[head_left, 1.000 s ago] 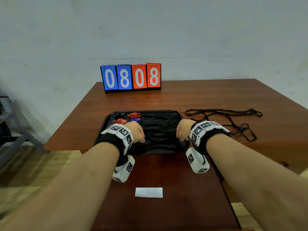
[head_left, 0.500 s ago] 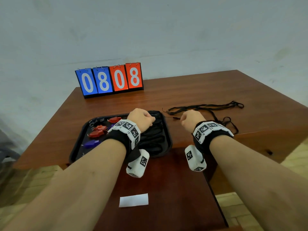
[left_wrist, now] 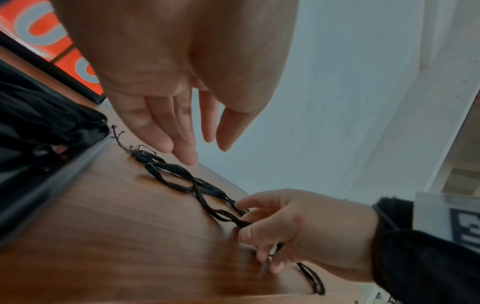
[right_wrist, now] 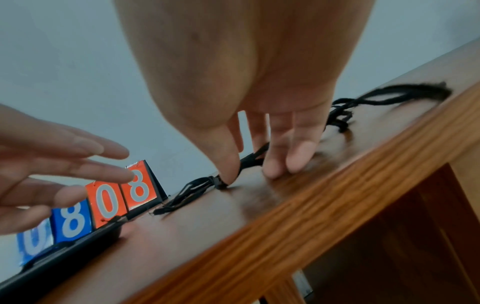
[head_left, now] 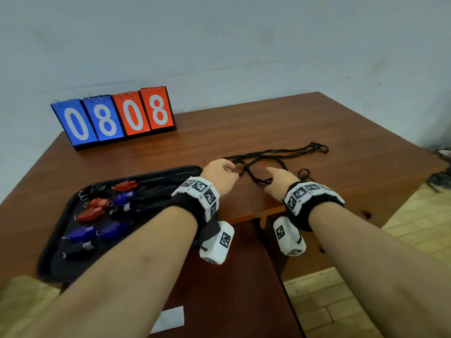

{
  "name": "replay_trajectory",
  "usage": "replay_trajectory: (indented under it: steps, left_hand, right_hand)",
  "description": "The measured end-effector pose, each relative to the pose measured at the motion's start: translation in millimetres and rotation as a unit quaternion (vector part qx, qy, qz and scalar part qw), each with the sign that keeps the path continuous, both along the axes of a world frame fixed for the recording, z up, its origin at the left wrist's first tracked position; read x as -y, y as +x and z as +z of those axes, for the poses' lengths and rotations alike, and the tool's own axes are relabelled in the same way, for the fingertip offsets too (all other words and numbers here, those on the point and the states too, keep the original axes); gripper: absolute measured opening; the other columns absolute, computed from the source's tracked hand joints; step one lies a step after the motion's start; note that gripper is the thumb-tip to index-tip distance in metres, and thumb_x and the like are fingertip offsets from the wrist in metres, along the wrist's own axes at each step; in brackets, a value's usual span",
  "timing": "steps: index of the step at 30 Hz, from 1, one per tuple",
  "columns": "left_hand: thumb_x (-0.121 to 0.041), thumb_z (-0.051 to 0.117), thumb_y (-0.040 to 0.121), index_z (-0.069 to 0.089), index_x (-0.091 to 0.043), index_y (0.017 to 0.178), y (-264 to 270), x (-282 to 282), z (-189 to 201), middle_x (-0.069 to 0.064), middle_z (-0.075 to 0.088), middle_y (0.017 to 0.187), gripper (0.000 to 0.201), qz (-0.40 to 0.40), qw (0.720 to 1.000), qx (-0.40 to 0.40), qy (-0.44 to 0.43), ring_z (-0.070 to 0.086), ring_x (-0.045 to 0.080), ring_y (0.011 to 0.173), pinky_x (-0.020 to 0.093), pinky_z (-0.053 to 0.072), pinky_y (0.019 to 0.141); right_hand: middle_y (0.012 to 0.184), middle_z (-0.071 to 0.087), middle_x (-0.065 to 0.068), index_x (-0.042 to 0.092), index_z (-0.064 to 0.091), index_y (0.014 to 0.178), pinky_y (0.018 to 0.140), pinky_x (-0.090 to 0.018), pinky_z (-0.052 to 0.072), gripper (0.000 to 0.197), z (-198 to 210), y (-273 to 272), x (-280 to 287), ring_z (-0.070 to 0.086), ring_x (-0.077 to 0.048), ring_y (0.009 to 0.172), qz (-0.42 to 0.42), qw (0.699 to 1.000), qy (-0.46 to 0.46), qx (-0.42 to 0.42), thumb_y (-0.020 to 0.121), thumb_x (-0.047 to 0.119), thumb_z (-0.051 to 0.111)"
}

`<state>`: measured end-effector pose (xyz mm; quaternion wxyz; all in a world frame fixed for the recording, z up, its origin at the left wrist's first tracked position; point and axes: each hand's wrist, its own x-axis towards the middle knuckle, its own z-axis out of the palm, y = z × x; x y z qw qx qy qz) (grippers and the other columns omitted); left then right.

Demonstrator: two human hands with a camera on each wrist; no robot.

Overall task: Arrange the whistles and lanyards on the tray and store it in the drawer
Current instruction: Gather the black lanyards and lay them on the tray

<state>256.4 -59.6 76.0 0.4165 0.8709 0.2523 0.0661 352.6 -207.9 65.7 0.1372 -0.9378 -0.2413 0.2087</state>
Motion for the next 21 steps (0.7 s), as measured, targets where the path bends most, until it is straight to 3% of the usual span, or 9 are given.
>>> replay_trajectory:
  steps: [3,5,9,12,14,16,18,19,21]
  left_hand:
    - [-0.024,0.06,0.091,0.06,-0.021,0.118,5,-2,-5,-0.004,0.061,0.112,0.027,0.007,1.0,-0.009,-0.001,0.067,0.02,0.095,0.032,0.055,0.081]
    - [-0.024,0.06,0.09,0.061,-0.022,0.116,6,-2,-8,-0.004,0.062,0.111,0.026,0.01,1.0,-0.016,0.005,0.067,0.019,0.094,0.029,0.054,0.078]
    - [-0.023,0.059,0.091,0.059,-0.02,0.122,9,-1,-9,-0.003,0.061,0.114,0.031,0.018,0.999,-0.027,0.006,0.067,0.019,0.095,0.029,0.054,0.077]
    - [-0.02,0.06,0.091,0.048,-0.021,0.136,9,3,-4,-0.001,0.055,0.128,0.047,0.027,1.0,-0.016,0.002,0.066,0.02,0.097,0.031,0.055,0.079]
    - [-0.018,0.063,0.089,0.038,-0.024,0.143,10,7,2,0.0,0.049,0.138,0.059,0.021,1.0,-0.002,0.017,0.063,0.02,0.102,0.026,0.052,0.072]
    - [-0.021,0.068,0.086,0.036,-0.026,0.145,11,12,10,0.0,0.045,0.144,0.068,0.015,0.998,0.01,0.053,0.053,0.023,0.121,0.029,0.049,0.086]
    - [-0.028,0.07,0.082,0.039,-0.029,0.143,11,14,17,-0.001,0.046,0.143,0.068,0.014,0.996,0.023,0.088,0.042,0.026,0.132,0.04,0.042,0.104]
    - [-0.03,0.07,0.08,0.043,-0.031,0.14,9,17,21,-0.002,0.05,0.14,0.065,0.015,0.995,0.032,0.09,0.041,0.026,0.132,0.043,0.041,0.106]
    - [-0.034,0.067,0.079,0.054,-0.034,0.128,6,18,30,-0.003,0.06,0.128,0.05,0.013,0.997,0.059,0.056,0.051,0.026,0.123,0.045,0.049,0.097]
  right_hand:
    - [0.134,0.054,-0.012,0.01,0.05,0.135,0.094,-0.036,0.051,0.04,-3,4,-2,0.055,-0.028,0.118,0.008,0.999,-0.044,0.028,0.095,0.018,0.052]
    - [0.121,0.062,-0.012,0.006,0.059,0.122,0.091,-0.037,0.052,0.03,-4,5,-3,0.06,-0.028,0.109,0.008,0.998,-0.05,0.026,0.096,0.019,0.051]
    - [0.111,0.063,-0.01,0.011,0.057,0.116,0.08,-0.035,0.052,0.023,-3,6,0,0.061,-0.028,0.096,-0.007,0.998,0.041,0.036,0.097,0.021,0.046]
    - [0.104,0.062,-0.008,0.016,0.054,0.115,0.076,-0.035,0.053,0.021,7,2,1,0.061,-0.026,0.086,-0.021,0.985,0.159,0.059,0.099,0.022,0.043]
    - [0.101,0.063,-0.006,0.015,0.055,0.115,0.076,-0.035,0.052,0.021,20,-2,-1,0.061,-0.025,0.086,-0.003,0.974,0.213,0.079,0.099,0.023,0.045]
    - [0.093,0.061,0.0,0.015,0.06,0.108,0.071,-0.03,0.048,0.019,37,-7,-6,0.059,-0.02,0.083,0.023,0.961,0.259,0.094,0.098,0.025,0.047]
    - [0.08,0.058,0.006,0.017,0.063,0.098,0.061,-0.023,0.041,0.019,53,-14,-11,0.055,-0.014,0.074,0.046,0.949,0.295,0.103,0.097,0.027,0.047]
    - [0.075,0.056,0.008,0.017,0.064,0.093,0.058,-0.021,0.038,0.02,61,-17,-14,0.053,-0.012,0.07,0.054,0.943,0.311,0.105,0.097,0.027,0.047]
    - [0.071,0.057,0.009,0.017,0.064,0.086,0.057,-0.021,0.037,0.022,75,-24,-18,0.051,-0.008,0.066,0.068,0.932,0.34,0.1,0.096,0.027,0.048]
